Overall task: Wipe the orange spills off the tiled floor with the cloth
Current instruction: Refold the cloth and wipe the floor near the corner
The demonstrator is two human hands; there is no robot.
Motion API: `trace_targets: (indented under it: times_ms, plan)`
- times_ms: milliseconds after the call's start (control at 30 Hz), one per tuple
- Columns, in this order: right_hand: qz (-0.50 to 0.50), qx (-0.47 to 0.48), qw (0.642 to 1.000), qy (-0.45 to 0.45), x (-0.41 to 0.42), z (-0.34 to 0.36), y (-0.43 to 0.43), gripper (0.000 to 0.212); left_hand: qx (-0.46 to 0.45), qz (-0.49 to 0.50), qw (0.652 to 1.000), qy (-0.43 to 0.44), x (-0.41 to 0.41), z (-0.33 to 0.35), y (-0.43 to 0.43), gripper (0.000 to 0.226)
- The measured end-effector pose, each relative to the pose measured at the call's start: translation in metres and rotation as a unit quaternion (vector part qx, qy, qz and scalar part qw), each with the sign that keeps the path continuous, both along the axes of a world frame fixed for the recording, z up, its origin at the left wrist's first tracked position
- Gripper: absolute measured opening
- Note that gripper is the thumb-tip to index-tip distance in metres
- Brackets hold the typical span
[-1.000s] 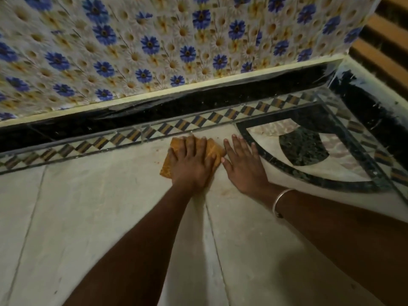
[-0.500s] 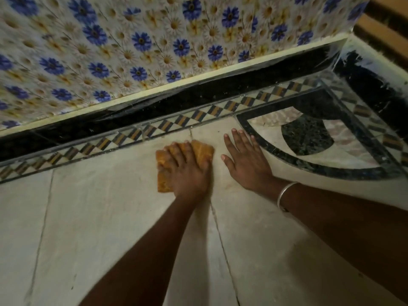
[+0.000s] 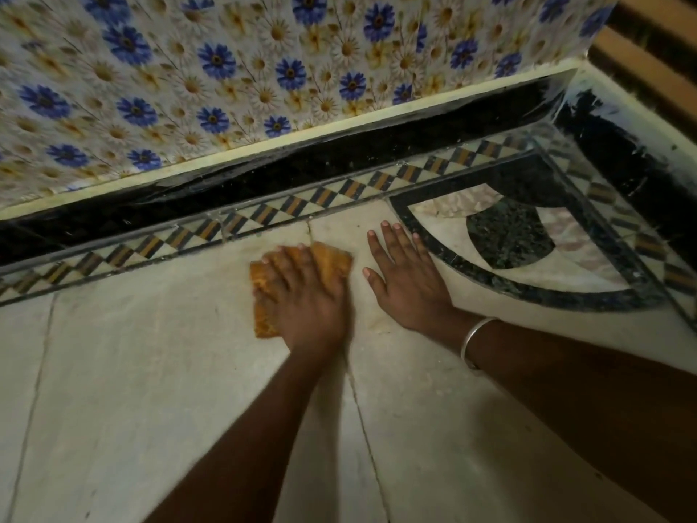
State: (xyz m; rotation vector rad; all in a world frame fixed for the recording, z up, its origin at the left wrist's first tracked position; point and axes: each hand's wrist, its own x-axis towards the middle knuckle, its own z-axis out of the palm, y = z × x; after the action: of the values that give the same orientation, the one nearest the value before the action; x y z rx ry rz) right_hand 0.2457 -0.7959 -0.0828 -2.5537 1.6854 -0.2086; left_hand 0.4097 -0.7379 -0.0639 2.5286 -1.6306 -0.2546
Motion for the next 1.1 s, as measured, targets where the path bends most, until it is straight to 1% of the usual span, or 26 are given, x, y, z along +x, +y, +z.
trace_targets:
  times_ms: [67,133,167,233,367,433,500,600,667,733,800,867,933,1000,1033,1100]
  plan:
    - [0.004,-0.001,1.0,0.005,0.0,-0.001,-0.001,0.07,0.001,-0.063,0.998,0.0,-0.013,-0.001,-0.013,0.08]
    - [0.005,-0.001,1.0,0.011,-0.001,-0.002,-0.002,0.07,0.011,-0.119,0.993,-0.008,-0.003,0.002,-0.042,0.081]
    - [0.006,0.0,1.0,0.009,-0.001,-0.001,-0.002,0.07,0.014,-0.128,0.992,-0.01,0.01,0.003,-0.054,0.081]
    - [0.004,0.003,1.0,0.005,-0.001,0.001,-0.001,0.07,0.014,-0.11,0.994,-0.005,0.041,0.005,-0.067,0.08]
    - [0.008,0.011,1.0,-0.004,-0.001,0.004,0.0,0.069,-0.006,-0.005,1.0,0.014,0.083,0.001,-0.04,0.079]
    - [0.0,0.008,1.0,-0.006,-0.001,0.004,-0.001,0.069,-0.01,0.032,0.999,0.021,0.07,0.001,-0.011,0.077]
    - [-0.001,0.006,1.0,-0.005,0.001,0.003,0.0,0.069,-0.01,0.039,0.999,0.01,0.037,0.0,0.015,0.078]
    - [0.006,0.007,1.0,0.001,0.0,0.003,0.001,0.07,-0.005,-0.041,0.999,0.002,-0.006,-0.004,0.012,0.079]
    - [0.009,0.008,1.0,0.004,-0.001,0.002,0.001,0.069,0.007,-0.103,0.995,-0.001,-0.004,-0.001,-0.02,0.079]
    - [0.009,0.007,1.0,0.004,-0.002,0.001,-0.001,0.068,0.014,-0.131,0.991,-0.011,0.022,0.004,-0.051,0.079]
    - [0.008,0.01,1.0,0.002,-0.003,0.002,-0.001,0.068,0.013,-0.109,0.994,-0.006,0.058,0.006,-0.064,0.081]
    - [0.01,0.01,1.0,0.0,-0.002,0.002,-0.001,0.068,-0.004,-0.044,0.999,0.005,0.093,0.002,-0.055,0.082]
    - [0.01,0.011,1.0,0.002,-0.002,0.003,-0.002,0.068,-0.011,0.026,1.0,0.012,0.107,0.0,-0.031,0.083]
    - [0.005,0.011,1.0,0.005,0.0,0.003,-0.001,0.068,-0.012,0.056,0.998,0.015,0.085,0.0,-0.001,0.083]
    - [0.004,0.01,1.0,0.008,0.001,0.002,-0.001,0.068,-0.013,0.05,0.999,0.014,0.065,0.0,0.014,0.082]
    - [0.004,0.007,1.0,0.015,0.001,0.0,0.0,0.068,-0.01,0.0,1.0,0.01,0.025,-0.001,0.029,0.079]
